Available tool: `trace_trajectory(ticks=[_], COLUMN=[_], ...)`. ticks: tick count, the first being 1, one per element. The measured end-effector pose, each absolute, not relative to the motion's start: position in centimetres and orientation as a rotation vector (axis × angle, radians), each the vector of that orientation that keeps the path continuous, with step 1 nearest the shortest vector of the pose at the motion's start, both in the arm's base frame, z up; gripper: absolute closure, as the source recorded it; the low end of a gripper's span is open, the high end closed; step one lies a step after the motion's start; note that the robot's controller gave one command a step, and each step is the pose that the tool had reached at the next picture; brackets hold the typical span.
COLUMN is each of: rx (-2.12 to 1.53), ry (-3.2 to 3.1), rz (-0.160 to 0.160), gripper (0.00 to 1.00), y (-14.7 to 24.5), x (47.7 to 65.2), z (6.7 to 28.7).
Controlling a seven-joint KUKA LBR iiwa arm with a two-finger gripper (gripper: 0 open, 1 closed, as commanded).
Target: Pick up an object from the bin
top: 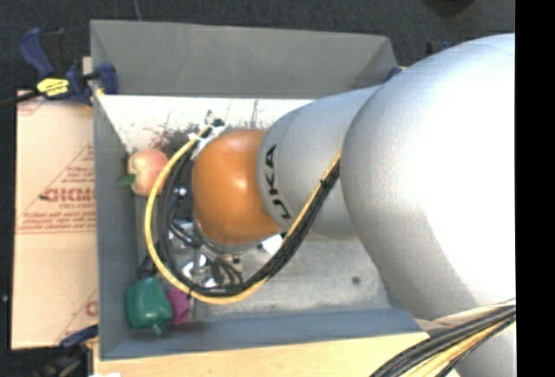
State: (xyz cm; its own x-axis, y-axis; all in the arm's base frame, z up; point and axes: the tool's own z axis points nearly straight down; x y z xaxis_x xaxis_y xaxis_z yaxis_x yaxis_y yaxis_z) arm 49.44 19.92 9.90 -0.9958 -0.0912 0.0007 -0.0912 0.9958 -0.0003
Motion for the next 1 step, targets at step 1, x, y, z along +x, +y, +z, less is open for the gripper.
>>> trace_trajectory(ticks=[1], rx=[0.16], ry=[-3.138], rz=[0.0], gripper=[0.0], y=[19.92], x=[49.35], z=[9.75])
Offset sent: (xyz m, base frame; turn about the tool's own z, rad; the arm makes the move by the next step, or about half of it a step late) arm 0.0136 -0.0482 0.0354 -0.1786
